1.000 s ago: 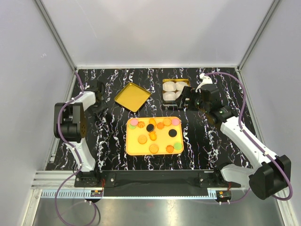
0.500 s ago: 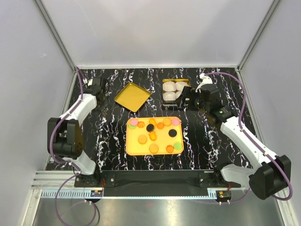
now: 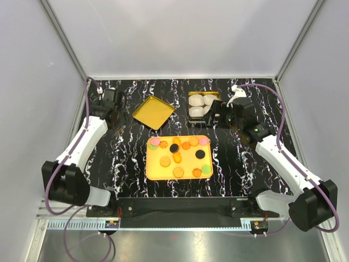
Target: Pack the cookies
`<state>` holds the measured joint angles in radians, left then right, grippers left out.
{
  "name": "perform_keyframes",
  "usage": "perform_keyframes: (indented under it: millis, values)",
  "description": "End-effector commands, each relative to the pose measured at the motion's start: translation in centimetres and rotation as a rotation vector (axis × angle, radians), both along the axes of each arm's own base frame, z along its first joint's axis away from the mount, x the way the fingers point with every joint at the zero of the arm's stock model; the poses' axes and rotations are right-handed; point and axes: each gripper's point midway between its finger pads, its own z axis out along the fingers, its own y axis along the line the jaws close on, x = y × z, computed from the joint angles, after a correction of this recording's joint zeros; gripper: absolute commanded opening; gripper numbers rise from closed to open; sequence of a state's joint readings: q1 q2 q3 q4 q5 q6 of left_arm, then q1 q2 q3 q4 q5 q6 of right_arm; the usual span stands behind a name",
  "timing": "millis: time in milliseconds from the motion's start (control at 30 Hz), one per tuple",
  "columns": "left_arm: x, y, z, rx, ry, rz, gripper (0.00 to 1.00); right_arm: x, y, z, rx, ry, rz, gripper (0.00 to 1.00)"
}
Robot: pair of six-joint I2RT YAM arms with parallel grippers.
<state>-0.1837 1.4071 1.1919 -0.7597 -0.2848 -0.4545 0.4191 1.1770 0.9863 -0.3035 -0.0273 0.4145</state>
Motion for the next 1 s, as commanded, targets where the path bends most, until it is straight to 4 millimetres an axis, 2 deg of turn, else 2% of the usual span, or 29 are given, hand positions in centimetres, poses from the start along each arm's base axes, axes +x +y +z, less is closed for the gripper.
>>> perform_keyframes:
  millis: [0, 333, 533, 800, 967]
  values:
    - [-0.8, -1.5, 4.1, -0.004, -0.068, -0.097, 0.63, 0.3, 0.0, 1.2, -0.001, -0.047, 0.001, 1.0]
    - [-5.3, -5.9, 6.8, -0.065, -0.094, -0.282, 0.61, 0.3, -0.2, 0.9, -0.014, -0.042, -0.004, 1.0]
    - [-8.3, -8.7, 7.5, -0.115, -0.086, -0.403, 0.58, 0.4, -0.2, 0.9, -0.018, -0.041, -0.004, 1.0]
    - [-11.8, -13.3, 6.5, -0.134, -0.014, -0.578, 0.59, 0.4, -0.2, 0.7, -0.026, -0.034, -0.002, 1.0]
    - [-12.8, -15.8, 6.0, -0.146, 0.005, -0.653, 0.59, 0.6, -0.6, 0.6, -0.042, -0.036, -0.021, 1.0]
